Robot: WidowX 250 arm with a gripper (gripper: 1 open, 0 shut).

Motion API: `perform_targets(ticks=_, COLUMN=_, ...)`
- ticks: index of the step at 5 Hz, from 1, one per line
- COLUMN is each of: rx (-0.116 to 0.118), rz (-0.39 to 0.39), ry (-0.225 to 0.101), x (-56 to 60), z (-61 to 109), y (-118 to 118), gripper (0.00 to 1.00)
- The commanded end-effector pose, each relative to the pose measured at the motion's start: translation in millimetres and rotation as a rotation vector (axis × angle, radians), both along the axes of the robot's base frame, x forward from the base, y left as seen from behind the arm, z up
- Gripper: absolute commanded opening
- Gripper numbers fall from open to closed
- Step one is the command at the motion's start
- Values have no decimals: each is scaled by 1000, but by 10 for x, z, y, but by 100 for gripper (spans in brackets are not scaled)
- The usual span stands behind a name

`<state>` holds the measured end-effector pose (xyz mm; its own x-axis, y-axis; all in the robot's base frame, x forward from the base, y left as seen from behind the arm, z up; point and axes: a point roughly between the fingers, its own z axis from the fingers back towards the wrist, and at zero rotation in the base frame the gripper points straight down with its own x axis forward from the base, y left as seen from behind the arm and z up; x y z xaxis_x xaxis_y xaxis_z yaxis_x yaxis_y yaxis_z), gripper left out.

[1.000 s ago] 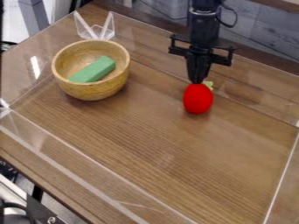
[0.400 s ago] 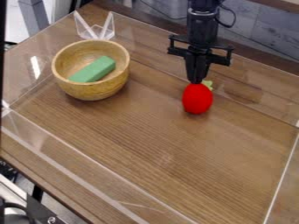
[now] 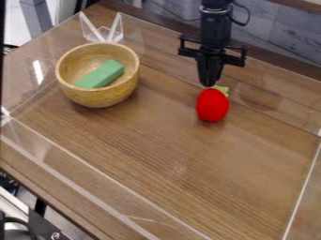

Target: Move the red fruit to the left

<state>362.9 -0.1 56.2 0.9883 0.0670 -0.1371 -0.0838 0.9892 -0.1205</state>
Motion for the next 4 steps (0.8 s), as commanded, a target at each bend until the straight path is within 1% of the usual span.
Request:
perform_targets(ticks=1, rx=0, rz=-3, ry=-52, x=97, z=135, y=5, gripper=0)
perform_targets(ticks=4, rx=-17, rz=1, ry=-55, x=109, z=156, y=23, gripper=0)
